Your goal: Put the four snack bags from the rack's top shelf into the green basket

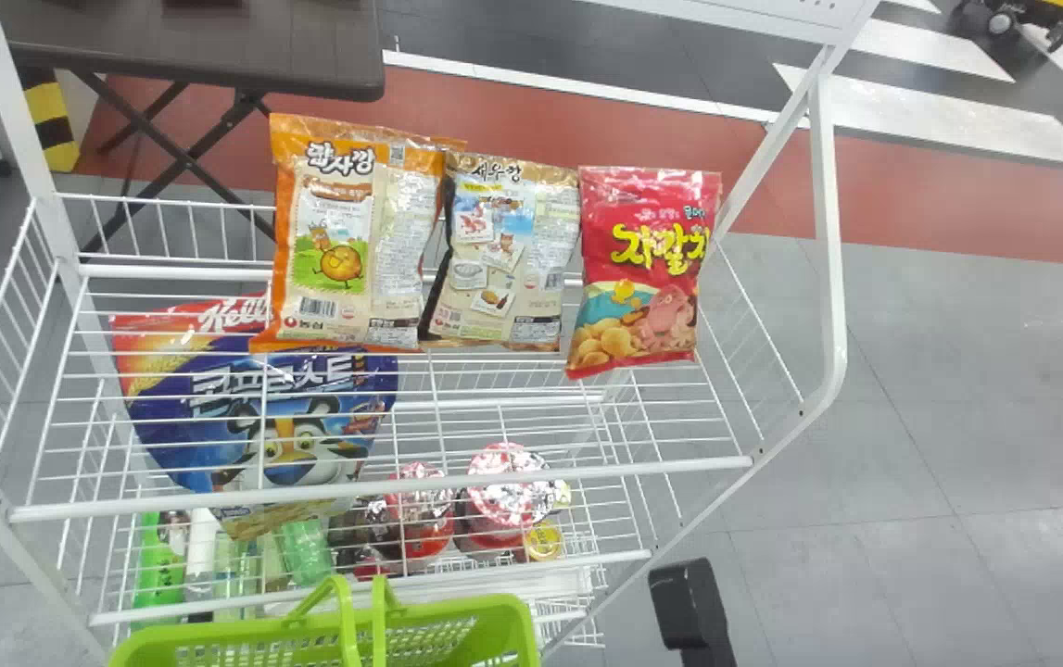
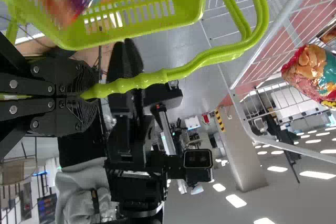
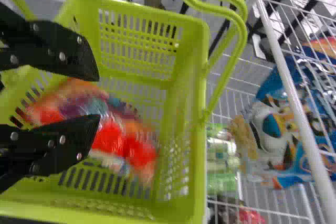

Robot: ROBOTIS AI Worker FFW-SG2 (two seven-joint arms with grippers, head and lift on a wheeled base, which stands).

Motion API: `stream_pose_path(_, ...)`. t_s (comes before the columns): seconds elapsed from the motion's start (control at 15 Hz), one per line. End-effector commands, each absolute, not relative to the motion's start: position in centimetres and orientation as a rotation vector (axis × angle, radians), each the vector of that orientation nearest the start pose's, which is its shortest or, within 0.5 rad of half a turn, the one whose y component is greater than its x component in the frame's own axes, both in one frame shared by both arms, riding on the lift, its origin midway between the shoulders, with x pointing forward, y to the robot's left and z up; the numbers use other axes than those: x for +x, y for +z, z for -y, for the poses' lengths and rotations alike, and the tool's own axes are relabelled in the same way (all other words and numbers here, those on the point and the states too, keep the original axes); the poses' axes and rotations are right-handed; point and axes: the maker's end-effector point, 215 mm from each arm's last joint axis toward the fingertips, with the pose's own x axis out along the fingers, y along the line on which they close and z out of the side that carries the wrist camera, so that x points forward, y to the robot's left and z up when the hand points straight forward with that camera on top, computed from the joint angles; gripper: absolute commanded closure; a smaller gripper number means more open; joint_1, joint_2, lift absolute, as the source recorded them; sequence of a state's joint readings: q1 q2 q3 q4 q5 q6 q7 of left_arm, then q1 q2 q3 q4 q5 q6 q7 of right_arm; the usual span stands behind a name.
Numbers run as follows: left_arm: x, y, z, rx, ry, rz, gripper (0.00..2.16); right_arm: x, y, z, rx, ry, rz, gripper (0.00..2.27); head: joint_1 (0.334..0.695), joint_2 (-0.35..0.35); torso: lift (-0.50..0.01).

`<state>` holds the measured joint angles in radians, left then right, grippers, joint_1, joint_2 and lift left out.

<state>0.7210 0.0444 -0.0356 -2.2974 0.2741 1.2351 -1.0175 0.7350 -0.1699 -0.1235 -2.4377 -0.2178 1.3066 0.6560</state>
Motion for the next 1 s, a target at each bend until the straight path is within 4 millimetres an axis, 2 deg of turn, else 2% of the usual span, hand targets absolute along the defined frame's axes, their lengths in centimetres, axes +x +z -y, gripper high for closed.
stream_pose_path(0.0,13.9,-42.7,0.7,-0.807,-1.091,-1.038,2.15,21.2,-48.3,15.3,0.321,0.612,-1.03,0.05,0.695,-0.35,0.0)
stream_pose_path(0.07,13.9,-42.7,0.8,-0.803,-1.092,-1.039,2.15,23.1,-47.4,15.5,0.295,0.608,-0.95,0.06,0.695,-0.35,0.0)
stream_pose_path(0.2,13.6,-42.9,1.2,-0.792,-1.096,-1.048,2.15,29.5,-44.2,16.0,0.241,0.563,-0.705,0.06,0.695,-0.35,0.0)
stream_pose_path(0.33,13.7,-42.9,1.7,-0.772,-1.107,-1.051,2.15,34.5,-40.9,15.4,0.231,0.532,-0.509,0.06,0.695,-0.35,0.0)
stream_pose_path(0.47,13.7,-43.1,1.6,-0.76,-1.107,-1.057,2.15,39.6,-37.9,13.3,0.154,0.485,-0.328,0.07,0.695,-0.35,0.0)
stream_pose_path(0.53,13.7,-43.2,1.6,-0.76,-1.109,-1.059,2.15,41.8,-36.8,11.4,0.112,0.462,-0.258,0.07,0.695,-0.35,0.0)
stream_pose_path(0.67,13.7,-43.3,1.5,-0.76,-1.112,-1.062,2.15,46.0,-35.8,8.0,0.056,0.4,-0.171,0.07,0.695,-0.35,0.0)
stream_pose_path(0.73,13.8,-43.2,1.5,-0.765,-1.116,-1.059,2.15,48.1,-35.5,6.4,0.028,0.366,-0.14,0.07,0.695,-0.282,0.0)
stream_pose_path(0.87,13.6,-43.2,1.3,-0.769,-1.12,-1.067,2.15,51.1,-35.5,3.7,0.028,0.344,-0.13,0.07,0.695,-0.201,0.0)
stream_pose_path(0.93,13.5,-43.1,1.2,-0.768,-1.129,-1.071,2.15,52.4,-35.7,3.8,0.003,0.312,-0.128,0.07,0.695,-0.162,0.0)
